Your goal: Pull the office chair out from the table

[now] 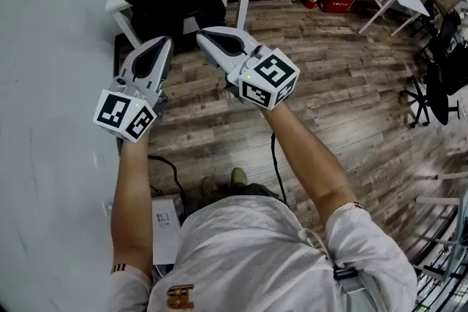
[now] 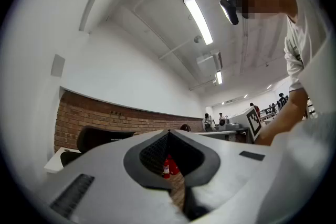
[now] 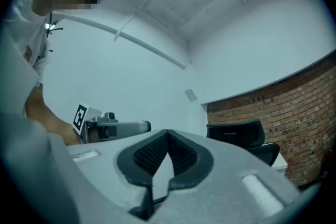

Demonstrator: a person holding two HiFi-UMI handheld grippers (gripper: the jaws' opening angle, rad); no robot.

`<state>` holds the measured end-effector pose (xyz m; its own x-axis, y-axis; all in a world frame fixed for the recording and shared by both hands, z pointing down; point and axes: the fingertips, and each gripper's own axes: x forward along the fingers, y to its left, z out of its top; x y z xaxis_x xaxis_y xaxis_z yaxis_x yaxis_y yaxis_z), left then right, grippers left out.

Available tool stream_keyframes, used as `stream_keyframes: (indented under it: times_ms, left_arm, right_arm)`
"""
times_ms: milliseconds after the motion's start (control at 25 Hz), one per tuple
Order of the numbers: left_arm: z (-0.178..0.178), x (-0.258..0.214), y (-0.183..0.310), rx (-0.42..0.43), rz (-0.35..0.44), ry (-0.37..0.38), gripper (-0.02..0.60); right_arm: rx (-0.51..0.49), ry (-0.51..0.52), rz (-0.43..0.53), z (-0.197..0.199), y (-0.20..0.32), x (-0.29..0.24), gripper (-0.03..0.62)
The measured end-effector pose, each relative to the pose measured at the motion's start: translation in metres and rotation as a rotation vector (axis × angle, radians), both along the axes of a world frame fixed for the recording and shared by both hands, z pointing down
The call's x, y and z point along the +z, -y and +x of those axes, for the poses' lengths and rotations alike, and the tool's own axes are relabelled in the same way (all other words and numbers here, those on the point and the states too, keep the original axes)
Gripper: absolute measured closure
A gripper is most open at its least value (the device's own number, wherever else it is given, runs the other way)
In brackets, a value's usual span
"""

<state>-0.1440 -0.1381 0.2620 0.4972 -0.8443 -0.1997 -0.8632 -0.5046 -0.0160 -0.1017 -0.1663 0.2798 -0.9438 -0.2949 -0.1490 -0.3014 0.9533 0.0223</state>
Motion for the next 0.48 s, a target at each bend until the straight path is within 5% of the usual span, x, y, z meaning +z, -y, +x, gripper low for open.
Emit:
stream_keyframes:
  times_ms: [480]
  left_arm:
    - [-0.018, 0.002, 0.000, -0.009, 0.002, -0.036, 0.583]
  right_arm:
    - [0.004, 0.042, -0.005, -0.009, -0.001, -0.003, 0.592]
